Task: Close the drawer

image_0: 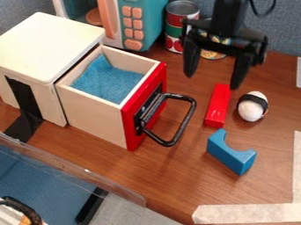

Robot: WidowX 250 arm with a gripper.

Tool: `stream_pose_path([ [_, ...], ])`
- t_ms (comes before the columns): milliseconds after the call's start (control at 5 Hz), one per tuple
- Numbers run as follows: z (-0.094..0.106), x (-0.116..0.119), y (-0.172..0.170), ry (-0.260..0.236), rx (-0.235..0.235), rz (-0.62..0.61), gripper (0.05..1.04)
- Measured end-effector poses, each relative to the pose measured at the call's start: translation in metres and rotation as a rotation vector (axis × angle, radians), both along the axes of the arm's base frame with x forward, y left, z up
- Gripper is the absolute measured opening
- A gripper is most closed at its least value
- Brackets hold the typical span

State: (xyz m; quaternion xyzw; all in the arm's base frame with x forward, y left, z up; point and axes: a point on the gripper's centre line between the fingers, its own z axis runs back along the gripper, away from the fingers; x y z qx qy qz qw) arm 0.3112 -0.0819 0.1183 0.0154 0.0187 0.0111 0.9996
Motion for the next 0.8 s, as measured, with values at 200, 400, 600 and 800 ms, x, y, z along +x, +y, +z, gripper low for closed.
stream_pose_path([
  [200, -0.010, -0.012, 0.003, -0.022, 0.026, -0.027, 0.999],
  [400, -0.020, -0.019, 0.004, -0.027, 0.031, -0.036, 0.999],
  [600, -0.032, -0.025, 0.005, -0.021, 0.029, -0.040, 0.999],
  [800, -0.040, -0.028, -0.005, -0.038, 0.001, -0.065, 0.999],
])
